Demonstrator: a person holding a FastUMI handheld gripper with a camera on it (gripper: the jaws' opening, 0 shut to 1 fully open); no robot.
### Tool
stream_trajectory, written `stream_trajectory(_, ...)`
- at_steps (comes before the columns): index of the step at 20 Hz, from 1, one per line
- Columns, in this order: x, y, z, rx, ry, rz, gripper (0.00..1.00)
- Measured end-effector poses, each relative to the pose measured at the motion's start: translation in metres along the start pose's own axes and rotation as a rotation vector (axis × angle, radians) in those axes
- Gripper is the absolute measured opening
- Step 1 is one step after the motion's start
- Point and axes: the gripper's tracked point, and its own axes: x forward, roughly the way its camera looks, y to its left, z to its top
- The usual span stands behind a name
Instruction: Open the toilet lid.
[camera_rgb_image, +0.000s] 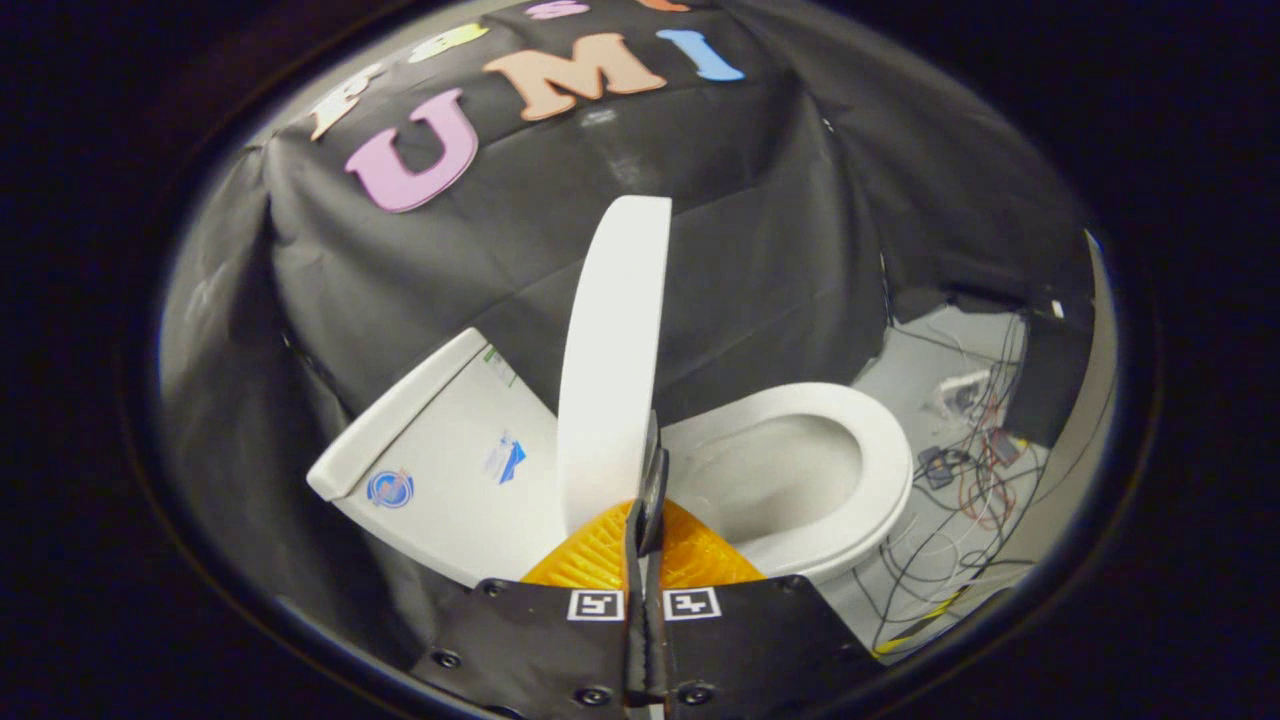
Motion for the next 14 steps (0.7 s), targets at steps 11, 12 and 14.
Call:
stream_trajectory(11, 0.001, 0.072, 0.006, -0.102, -0.039, 0.104, 0.0)
stream_trajectory(12, 0.002, 0.078, 0.005, -0.117, -0.043, 0.112, 0.0)
stream_trajectory(14, 0.003, 0.091, 0.004, -0.141, -0.048, 0.118, 0.0)
